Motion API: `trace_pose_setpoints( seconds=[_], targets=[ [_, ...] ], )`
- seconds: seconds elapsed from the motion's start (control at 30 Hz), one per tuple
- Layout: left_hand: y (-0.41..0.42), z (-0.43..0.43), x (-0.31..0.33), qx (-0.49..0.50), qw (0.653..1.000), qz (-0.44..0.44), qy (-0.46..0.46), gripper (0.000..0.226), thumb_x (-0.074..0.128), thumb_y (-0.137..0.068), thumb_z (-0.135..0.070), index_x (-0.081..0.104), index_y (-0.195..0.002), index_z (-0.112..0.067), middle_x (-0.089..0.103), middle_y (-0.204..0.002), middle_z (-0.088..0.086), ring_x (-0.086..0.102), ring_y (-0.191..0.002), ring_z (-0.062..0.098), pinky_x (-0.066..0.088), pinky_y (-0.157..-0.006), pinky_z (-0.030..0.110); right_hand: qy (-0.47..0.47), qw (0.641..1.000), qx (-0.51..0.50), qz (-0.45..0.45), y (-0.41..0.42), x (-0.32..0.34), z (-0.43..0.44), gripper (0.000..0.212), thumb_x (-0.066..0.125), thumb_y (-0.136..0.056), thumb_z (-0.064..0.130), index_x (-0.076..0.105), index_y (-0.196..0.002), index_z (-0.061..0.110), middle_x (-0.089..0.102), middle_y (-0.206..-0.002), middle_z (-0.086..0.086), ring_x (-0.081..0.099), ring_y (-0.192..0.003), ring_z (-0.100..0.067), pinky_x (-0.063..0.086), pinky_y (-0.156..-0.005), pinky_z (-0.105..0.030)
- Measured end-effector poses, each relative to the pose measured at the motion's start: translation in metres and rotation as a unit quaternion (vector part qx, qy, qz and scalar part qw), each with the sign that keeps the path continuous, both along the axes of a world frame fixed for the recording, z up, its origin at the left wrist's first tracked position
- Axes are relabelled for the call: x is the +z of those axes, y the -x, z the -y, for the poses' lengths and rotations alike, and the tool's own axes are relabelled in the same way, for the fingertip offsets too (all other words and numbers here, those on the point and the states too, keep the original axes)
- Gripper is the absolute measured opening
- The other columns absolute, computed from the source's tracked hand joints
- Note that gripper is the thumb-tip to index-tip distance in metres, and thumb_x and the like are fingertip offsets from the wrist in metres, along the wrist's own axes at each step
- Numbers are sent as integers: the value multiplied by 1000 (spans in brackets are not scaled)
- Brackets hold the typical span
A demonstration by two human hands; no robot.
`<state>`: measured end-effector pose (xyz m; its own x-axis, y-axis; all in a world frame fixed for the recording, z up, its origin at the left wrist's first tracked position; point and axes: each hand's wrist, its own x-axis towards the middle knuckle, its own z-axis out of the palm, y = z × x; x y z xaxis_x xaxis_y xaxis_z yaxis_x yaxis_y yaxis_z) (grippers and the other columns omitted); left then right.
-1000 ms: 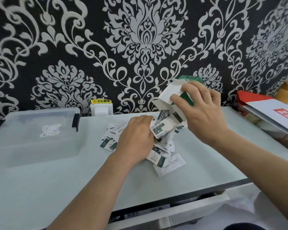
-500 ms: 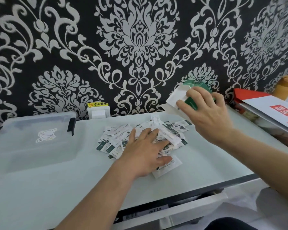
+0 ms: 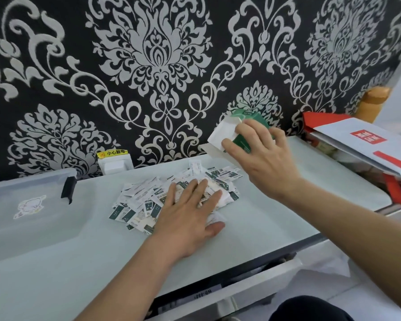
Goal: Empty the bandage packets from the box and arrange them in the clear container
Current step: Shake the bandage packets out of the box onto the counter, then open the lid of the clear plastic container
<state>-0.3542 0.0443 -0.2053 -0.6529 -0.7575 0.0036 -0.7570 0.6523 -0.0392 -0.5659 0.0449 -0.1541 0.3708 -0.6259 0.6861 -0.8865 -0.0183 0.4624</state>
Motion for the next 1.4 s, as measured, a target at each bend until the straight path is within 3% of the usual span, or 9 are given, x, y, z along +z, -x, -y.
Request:
trace_pose_setpoints(
  seconds=[0.13,0.27,0.47,0.67,0.83,1.03,1.17,1.27,1.4],
  targets=[
    [1,-4,2,36,999,-16,22,65,15,-97,-62,-10,-152,-36,-13,-162,-3,-18,-147,15,-16,-116,49,17,956,-51,288,5,11,1,69,71,-64,5,47,-127,19,42,-128,-12,36,-120,-31,36,-87,-43],
    [4,-8,17,49,994,-84,44,62,4,-96,-59,0,-152,-34,-2,-162,-7,-9,-148,11,-13,-118,42,10,748,-74,660,25,18,5,75,77,-71,31,38,-133,16,42,-125,-9,45,-112,-28,37,-83,-33],
    [-2,-6,22,61,989,-126,50,77,-10,-83,-59,19,-150,-33,15,-160,-6,6,-147,11,-4,-118,35,-146,676,-191,697,32,-35,-7,86,80,-66,51,36,-130,13,44,-125,-13,47,-118,-37,45,-95,-48],
    [-11,-2,29,84,982,-167,31,54,20,-99,-52,23,-149,-32,17,-159,-8,9,-146,10,2,-120,37,-111,752,-233,607,25,-11,-15,107,77,-63,59,17,-146,30,23,-151,-9,22,-139,-30,28,-105,-56],
    [-28,2,34,104,974,-199,30,52,30,-99,-51,30,-147,-33,20,-159,-7,12,-145,12,10,-120,42,-65,862,-42,501,-42,15,-21,61,62,-84,37,38,-139,26,39,-142,-3,34,-131,-23,32,-102,-46],
    [-75,14,31,127,985,-94,-73,70,41,-91,-63,12,-150,-42,-3,-163,-5,-4,-148,17,7,-119,44,-415,800,-27,433,-119,-18,-12,61,55,-89,48,34,-143,30,40,-146,-3,31,-136,-24,33,-108,-46],
    [-88,6,17,127,978,10,-165,76,37,-92,-63,-13,-148,-46,-18,-161,-6,-13,-148,18,1,-119,49,-480,811,-104,317,-137,-30,-6,64,51,-88,50,25,-144,33,32,-147,-5,24,-138,-28,26,-106,-52],
    [-102,-1,34,121,984,-102,-84,65,44,-95,-52,12,-151,-43,5,-162,-8,5,-148,13,10,-120,40,-460,814,-94,342,-157,-17,0,66,54,-87,42,24,-145,34,31,-148,-3,22,-138,-27,25,-106,-52],
    [-140,-5,56,166,929,-319,93,35,53,-93,-23,60,-127,-29,53,-137,-11,43,-126,9,31,-102,22,-399,825,17,399,-196,0,2,57,56,-86,23,38,-139,31,41,-143,1,32,-133,-23,32,-104,-48]
  ],
)
